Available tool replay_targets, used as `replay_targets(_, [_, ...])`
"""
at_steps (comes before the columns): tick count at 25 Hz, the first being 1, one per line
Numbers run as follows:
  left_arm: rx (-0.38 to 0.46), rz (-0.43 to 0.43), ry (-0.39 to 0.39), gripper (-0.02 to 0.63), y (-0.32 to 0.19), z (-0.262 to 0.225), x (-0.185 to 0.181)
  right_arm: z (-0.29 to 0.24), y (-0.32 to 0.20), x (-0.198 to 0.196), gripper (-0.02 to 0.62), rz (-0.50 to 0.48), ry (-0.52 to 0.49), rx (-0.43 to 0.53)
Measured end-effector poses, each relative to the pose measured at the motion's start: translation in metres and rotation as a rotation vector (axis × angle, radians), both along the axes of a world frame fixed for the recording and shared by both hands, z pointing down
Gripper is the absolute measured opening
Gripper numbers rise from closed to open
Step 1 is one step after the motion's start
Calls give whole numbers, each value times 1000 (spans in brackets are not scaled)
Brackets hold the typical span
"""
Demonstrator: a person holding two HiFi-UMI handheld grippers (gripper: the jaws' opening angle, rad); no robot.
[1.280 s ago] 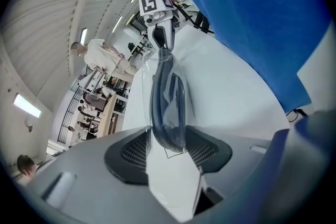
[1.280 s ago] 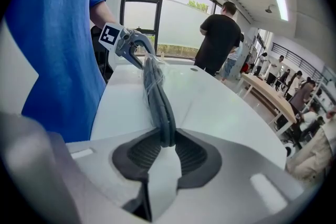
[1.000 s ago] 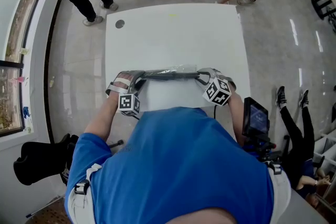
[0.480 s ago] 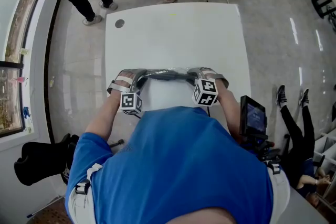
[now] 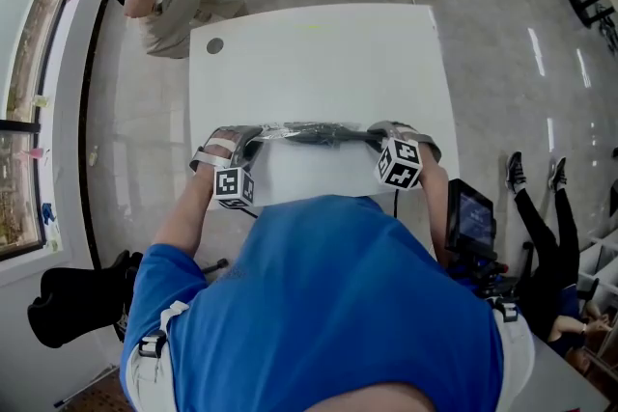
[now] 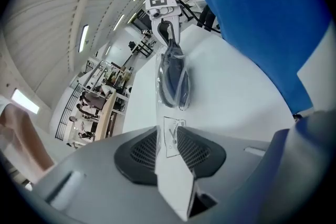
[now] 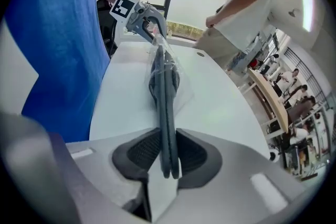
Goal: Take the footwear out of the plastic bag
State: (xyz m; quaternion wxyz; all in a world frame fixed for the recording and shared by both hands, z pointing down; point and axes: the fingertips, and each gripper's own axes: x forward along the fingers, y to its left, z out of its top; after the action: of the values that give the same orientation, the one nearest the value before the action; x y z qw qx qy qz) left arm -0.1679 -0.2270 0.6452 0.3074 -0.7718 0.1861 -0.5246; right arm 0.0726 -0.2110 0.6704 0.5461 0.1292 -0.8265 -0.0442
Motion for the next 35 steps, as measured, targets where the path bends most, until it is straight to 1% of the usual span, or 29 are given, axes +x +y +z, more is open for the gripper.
replay_targets(3, [-19, -3, 16, 94, -3, -4, 2, 0, -7, 8, 93, 31, 20, 25])
replay_targets(7, [-41, -9, 25, 60, -6, -8, 9, -3, -15, 12, 103, 41, 45, 51])
replay_targets(9, [-52, -12, 25, 57, -5, -7, 10, -7, -17, 11, 114, 35, 59, 82])
replay_targets(12, [-61, -18, 25, 48, -2, -6, 9, -15, -12, 2, 118, -8, 65, 107])
replay_targets(16, [-66, -25, 22, 41, -1, -6, 10, -22, -5, -21, 118, -74, 54, 122])
replay_targets(19, [-69, -27, 20, 40, 3, -6, 12, -15, 1, -40, 119, -115, 58, 110])
replay_targets(22, [-71, -29, 16, 40, 6, -7, 14, -1, 3, -49, 124, -138, 81, 100])
replay_targets(27, [-74, -35, 8, 37, 5, -9, 9, 0, -7, -55, 121, -122, 87, 123])
replay_targets(31, [-79, -34, 0, 37, 4, -6, 7, 0, -7, -51, 112, -107, 83, 108])
replay_targets(35, [-87, -39, -4, 37, -1, -4, 2, 0, -8, -37, 109, -69, 90, 86])
